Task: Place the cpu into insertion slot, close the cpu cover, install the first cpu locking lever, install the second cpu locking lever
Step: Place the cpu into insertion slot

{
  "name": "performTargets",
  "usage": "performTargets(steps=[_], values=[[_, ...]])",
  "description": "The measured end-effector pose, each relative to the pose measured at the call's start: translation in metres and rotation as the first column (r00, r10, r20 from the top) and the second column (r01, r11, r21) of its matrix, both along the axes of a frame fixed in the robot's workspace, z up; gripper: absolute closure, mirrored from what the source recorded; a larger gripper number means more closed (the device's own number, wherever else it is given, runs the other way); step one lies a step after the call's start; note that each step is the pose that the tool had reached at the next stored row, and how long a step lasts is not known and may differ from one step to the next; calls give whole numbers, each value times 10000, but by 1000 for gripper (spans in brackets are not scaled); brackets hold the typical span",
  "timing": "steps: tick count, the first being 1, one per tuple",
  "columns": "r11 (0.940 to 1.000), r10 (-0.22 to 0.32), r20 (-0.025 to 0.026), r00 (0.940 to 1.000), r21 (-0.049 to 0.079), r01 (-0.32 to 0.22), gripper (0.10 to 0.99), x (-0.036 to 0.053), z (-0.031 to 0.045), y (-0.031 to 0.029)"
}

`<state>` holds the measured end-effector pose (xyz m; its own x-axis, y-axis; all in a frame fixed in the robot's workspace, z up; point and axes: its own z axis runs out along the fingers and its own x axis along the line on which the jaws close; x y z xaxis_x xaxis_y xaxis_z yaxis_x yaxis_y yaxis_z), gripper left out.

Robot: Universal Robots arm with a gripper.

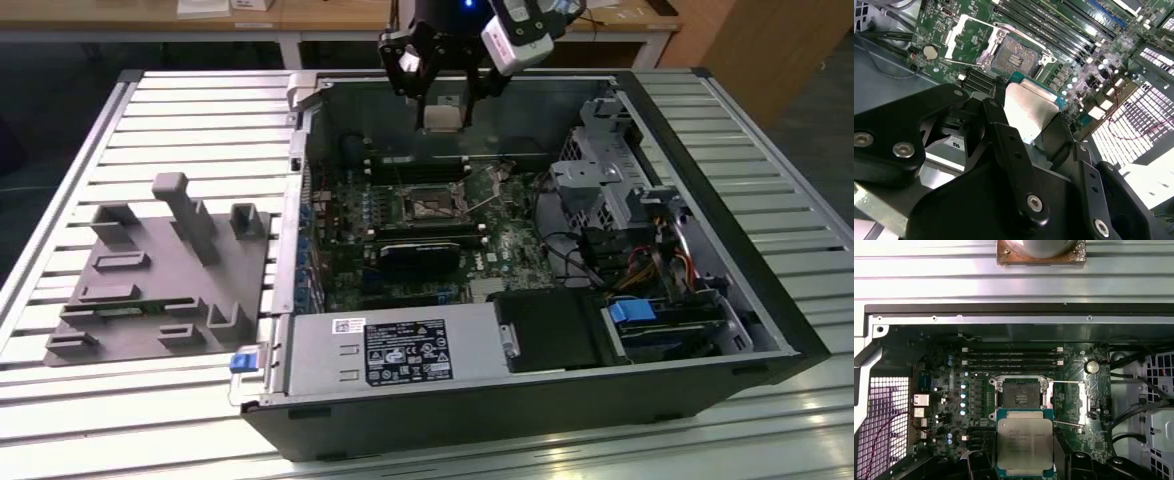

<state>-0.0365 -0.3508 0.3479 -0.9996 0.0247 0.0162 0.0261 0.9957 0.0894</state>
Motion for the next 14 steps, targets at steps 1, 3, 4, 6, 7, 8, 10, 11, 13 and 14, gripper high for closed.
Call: performTargets(steps=[1, 3, 4, 6, 7, 8, 10, 11, 13, 14], values=[[10000, 0, 0, 10000, 0, 0, 549, 0, -14, 0], [10000, 0, 1, 10000, 1, 0, 549, 0, -45, 0], [10000, 0, 0, 10000, 1, 0, 549, 0, -59, 0], [10000, 0, 0, 10000, 0, 0, 549, 0, -85, 0], [10000, 0, -1, 10000, -1, 0, 549, 0, -97, 0], [10000, 0, 0, 10000, 0, 0, 549, 0, -109, 0], [10000, 0, 0, 10000, 1, 0, 549, 0, -130, 0], [10000, -1, 0, 10000, 1, 1, 549, 0, -140, 0], [10000, 0, 0, 10000, 1, 0, 549, 0, -158, 0], [10000, 0, 0, 10000, 1, 0, 549, 0, -166, 0]])
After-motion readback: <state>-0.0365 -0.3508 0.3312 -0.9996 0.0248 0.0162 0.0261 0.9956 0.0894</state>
